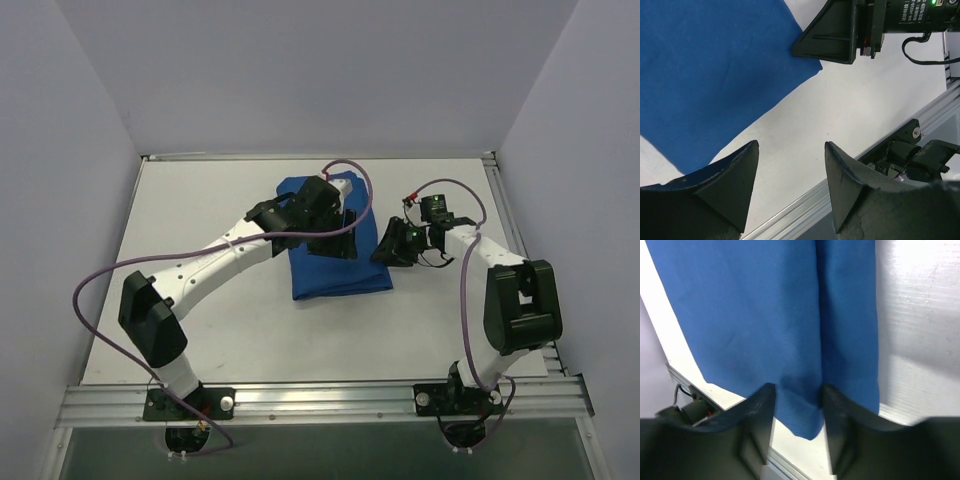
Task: Open and lay out the surgical kit
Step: Open the surgical kit at the center of the board.
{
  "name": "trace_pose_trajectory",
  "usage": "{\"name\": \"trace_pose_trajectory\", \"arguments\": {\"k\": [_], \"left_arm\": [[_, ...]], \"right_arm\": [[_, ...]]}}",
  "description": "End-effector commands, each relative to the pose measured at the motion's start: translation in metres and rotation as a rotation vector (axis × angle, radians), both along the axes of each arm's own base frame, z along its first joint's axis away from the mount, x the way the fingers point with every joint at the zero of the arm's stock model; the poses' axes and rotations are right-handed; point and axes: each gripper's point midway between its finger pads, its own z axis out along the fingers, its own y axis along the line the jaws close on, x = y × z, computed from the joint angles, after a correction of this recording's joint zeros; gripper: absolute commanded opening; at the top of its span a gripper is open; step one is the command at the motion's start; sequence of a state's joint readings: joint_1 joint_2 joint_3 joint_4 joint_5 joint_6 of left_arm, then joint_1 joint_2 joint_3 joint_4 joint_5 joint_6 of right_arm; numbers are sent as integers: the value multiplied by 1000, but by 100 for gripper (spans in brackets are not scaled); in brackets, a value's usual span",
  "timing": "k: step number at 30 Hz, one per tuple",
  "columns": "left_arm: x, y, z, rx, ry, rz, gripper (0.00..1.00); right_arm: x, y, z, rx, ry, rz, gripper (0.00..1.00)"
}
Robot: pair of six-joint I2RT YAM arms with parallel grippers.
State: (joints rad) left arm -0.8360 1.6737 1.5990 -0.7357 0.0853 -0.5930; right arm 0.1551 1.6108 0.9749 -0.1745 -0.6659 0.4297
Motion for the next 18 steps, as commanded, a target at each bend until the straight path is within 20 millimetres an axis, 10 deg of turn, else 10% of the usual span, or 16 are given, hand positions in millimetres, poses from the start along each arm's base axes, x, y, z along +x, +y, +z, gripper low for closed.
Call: {"name": "trace_pose_trajectory", "arguments": {"k": [1, 5, 11, 18], "left_arm": [[12, -23, 16, -15, -82, -15, 64], [17, -33, 1, 79, -122, -14, 66], [24, -41, -15, 149, -193, 28, 67], [29, -47, -23, 182, -245, 90, 71]], "right_arm": [[-2, 5, 2, 30, 2, 18, 36], [3, 13, 27, 85, -16, -4, 0], [12, 24, 89, 191, -36, -98, 0], [10, 28, 98, 244, 30, -180, 0]]}}
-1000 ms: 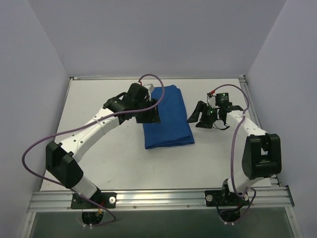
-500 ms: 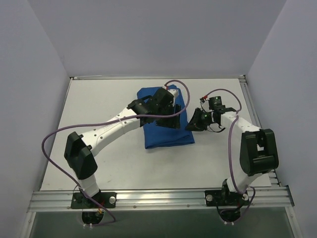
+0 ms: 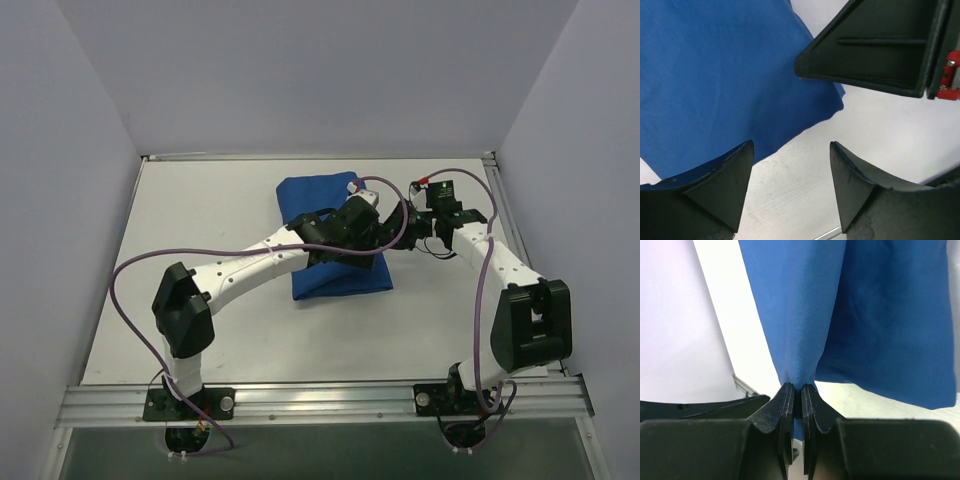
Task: Open and lay out the surgical kit
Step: Open the surgical kit at the center of the board.
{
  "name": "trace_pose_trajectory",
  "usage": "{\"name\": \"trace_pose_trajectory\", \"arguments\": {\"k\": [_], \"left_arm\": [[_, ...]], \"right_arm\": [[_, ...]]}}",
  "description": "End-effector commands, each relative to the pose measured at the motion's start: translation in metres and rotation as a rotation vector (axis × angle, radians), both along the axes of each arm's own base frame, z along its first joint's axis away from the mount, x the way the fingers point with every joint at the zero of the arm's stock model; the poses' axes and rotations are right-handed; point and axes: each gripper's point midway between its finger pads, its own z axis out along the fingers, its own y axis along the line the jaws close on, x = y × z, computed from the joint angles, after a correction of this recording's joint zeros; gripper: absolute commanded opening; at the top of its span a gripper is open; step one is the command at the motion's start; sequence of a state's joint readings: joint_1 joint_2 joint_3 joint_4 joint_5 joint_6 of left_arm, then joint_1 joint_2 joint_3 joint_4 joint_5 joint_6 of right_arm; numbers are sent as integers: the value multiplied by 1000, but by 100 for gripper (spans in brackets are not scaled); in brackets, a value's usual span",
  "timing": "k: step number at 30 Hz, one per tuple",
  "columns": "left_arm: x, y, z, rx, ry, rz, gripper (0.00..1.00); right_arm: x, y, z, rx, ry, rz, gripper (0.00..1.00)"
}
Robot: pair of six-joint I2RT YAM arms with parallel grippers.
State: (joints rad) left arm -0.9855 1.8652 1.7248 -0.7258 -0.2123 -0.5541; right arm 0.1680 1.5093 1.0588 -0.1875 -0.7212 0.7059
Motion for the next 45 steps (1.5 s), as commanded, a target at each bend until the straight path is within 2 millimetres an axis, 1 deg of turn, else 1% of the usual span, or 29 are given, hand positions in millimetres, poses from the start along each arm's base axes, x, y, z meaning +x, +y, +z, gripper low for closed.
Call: {"name": "trace_pose_trajectory", "arguments": {"k": [1, 6, 12, 17, 20, 21, 23, 24, 25, 26, 27, 28, 29, 30, 31, 32, 33, 34, 35, 36, 37, 38, 39, 40, 41, 42, 43, 44, 45], "left_arm": [[17, -6, 15, -25, -96, 65, 74], [24, -13, 13, -37, -124, 76, 75], [25, -27, 7, -41, -118, 51, 75], [30, -28, 2, -36, -118, 72, 75], [35, -26, 4, -29, -126, 87, 61], [37, -24, 5, -29, -124, 96, 41], [44, -14, 4, -16, -113, 133, 15], [49, -5, 5, -2, -120, 168, 2], [50, 2, 16, -18, -132, 196, 2], [56, 15, 14, -9, -134, 230, 2], [60, 26, 18, -8, -146, 263, 2], [61, 39, 34, -39, -160, 298, 2], [67, 62, 27, -15, -150, 343, 2], [70, 76, 28, -14, -146, 368, 2], [69, 94, 43, -44, -154, 413, 2], [65, 115, 33, -11, -129, 445, 2], [71, 140, 33, -4, -125, 497, 2], [66, 157, 50, -41, -144, 523, 2], [63, 172, 50, -41, -140, 548, 2], [63, 199, 39, -13, -116, 603, 2], [52, 221, 45, -15, -105, 657, 2], [47, 236, 45, -8, -95, 694, 2], [44, 262, 36, 17, -71, 761, 2], [35, 275, 41, 0, -68, 799, 2], [26, 290, 36, 23, -47, 839, 2], [16, 308, 29, 32, -33, 888, 3], [10, 316, 24, 28, -19, 921, 7], [2, 322, 20, 32, -2, 941, 14], [-4, 326, 15, 30, 12, 959, 30]], "right_arm": [[-3, 6, 25, 72, 23, -43, 0], [-9, 6, 18, 66, 67, -52, 0], [-8, 12, 25, 108, 87, -85, 0], [-9, 16, 31, 138, 86, -96, 0], [-11, 18, 31, 147, 92, -102, 0], [-11, 17, 31, 154, 93, -110, 0], [-12, 19, 34, 164, 85, -110, 0], [-11, 17, 33, 160, 79, -112, 0], [-10, 16, 33, 152, 71, -115, 1], [-10, 14, 31, 135, 72, -116, 17], [-3, 9, 34, 112, 49, -126, 24], [0, 7, 30, 76, 27, -103, 32], [-1, 5, 27, 53, 35, -91, 42], [6, 4, 35, 38, 7, -77, 46], [11, 1, 28, -7, -8, -55, 54], [10, -1, 27, -36, 4, -43, 57], [14, -4, 28, -62, -8, -37, 59], [22, -7, 33, -105, -25, -40, 64], [25, -8, 34, -138, -55, -19, 64], [28, -7, 37, -158, -74, -8, 65], [33, -2, 40, -186, -91, 12, 64], [34, 3, 40, -208, -113, 46, 64], [34, 9, 39, -220, -124, 74, 63], [34, 16, 30, -236, -105, 106, 60], [34, 29, 33, -247, -127, 138, 58], [35, 36, 26, -258, -116, 154, 57], [34, 44, 24, -260, -121, 166, 55], [32, 57, 25, -262, -133, 186, 54], [32, 66, 24, -264, -135, 188, 54]]}}
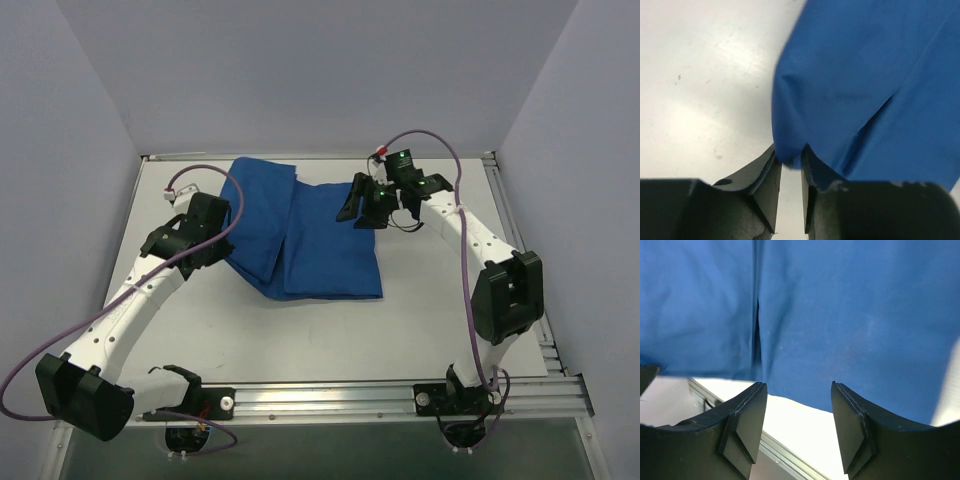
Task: Open and lay out the surgical kit
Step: Open the surgical kit at the center of the board.
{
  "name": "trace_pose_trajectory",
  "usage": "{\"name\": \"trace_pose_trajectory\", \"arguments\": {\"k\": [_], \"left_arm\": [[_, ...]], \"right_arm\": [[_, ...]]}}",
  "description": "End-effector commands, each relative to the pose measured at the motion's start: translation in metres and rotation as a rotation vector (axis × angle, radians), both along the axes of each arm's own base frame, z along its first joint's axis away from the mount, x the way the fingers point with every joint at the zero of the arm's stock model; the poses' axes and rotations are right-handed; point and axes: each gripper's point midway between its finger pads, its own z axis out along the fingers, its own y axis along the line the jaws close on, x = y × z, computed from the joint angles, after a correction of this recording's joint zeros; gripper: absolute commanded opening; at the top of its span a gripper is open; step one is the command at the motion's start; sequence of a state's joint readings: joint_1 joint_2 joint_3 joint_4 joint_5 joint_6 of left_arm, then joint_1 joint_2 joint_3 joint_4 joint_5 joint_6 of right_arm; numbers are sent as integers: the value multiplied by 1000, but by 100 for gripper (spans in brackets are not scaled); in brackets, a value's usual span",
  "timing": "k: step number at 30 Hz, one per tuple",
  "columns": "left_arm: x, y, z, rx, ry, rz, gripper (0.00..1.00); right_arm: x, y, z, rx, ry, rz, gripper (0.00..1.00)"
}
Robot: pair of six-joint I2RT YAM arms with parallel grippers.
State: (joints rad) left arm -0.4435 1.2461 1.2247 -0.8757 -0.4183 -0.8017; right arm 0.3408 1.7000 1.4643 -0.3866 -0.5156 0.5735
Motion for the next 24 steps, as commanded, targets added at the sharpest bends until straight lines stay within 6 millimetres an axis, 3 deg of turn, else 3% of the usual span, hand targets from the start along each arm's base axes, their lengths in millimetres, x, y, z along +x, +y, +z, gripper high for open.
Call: {"name": "trace_pose_trajectory", "arguments": {"k": [1, 2, 5, 7, 15, 18, 19, 24], "left_arm": [[-34, 33, -25, 10, 85, 129, 30], [-38, 32, -28, -11, 93, 130, 31], [-54, 37, -45, -43, 138, 189, 54], [-59, 35, -54, -65, 162, 198, 75], [-46, 21, -69, -75, 191, 114, 74], [-33, 12, -81, -105, 203, 85, 70], [-32, 6, -85, -127, 222, 65, 69], [-21, 0, -113, -170, 334, 76, 56]], "right_arm": [[-10, 27, -14, -73, 6, 70, 54], [-15, 44, -15, -86, -7, 98, 54], [-17, 68, -27, -129, -13, 127, 57], [-22, 87, -39, -177, -30, 150, 60], [-16, 125, -57, -360, -100, 131, 63], [-15, 129, -71, -424, -94, 124, 65], [-8, 130, -67, -451, -125, 101, 66], [-2, 133, -86, -563, -125, 99, 64]]}}
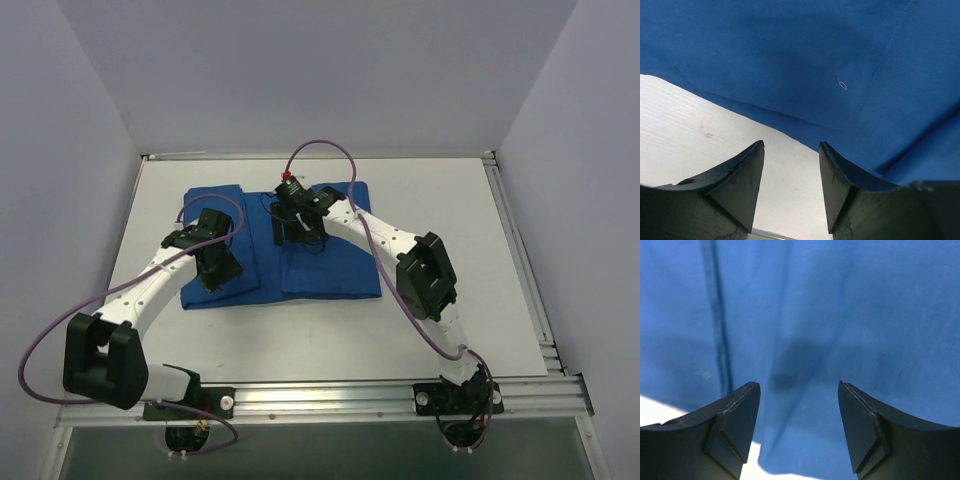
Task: Open and lay out the surgical kit
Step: Open the surgical kit at the center of the board.
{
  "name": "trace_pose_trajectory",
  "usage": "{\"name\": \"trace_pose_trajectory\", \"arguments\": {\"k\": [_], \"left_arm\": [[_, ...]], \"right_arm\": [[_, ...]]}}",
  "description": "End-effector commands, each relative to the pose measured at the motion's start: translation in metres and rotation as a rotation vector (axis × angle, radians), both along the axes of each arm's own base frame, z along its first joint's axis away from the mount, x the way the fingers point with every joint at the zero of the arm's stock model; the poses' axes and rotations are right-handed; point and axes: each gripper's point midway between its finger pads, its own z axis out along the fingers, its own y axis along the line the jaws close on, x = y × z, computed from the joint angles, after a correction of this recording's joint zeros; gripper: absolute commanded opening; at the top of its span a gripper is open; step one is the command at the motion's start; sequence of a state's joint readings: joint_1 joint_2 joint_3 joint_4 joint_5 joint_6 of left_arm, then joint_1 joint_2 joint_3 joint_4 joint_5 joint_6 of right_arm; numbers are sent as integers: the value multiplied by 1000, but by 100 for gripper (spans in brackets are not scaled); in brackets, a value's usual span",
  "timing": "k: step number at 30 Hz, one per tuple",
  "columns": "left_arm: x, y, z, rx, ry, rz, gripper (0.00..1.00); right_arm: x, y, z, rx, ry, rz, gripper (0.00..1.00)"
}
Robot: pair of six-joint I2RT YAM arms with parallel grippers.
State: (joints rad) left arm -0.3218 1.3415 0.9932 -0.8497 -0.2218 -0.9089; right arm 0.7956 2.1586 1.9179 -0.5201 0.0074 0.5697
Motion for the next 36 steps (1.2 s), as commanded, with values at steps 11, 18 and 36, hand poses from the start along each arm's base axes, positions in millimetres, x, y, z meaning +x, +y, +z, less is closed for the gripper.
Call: {"name": "trace_pose_trajectory", "arguments": {"k": [11, 18, 36], "left_arm": [[31, -12, -32, -96, 58, -9, 48], [41, -6, -67, -98, 168, -32, 41], [54, 9, -87, -104, 213, -36, 26]], "right_arm": [[9, -7, -26, -157, -24, -15, 51], [14, -2, -22, -132, -41, -5, 30], [60, -112, 63, -32, -171, -238, 0]]}}
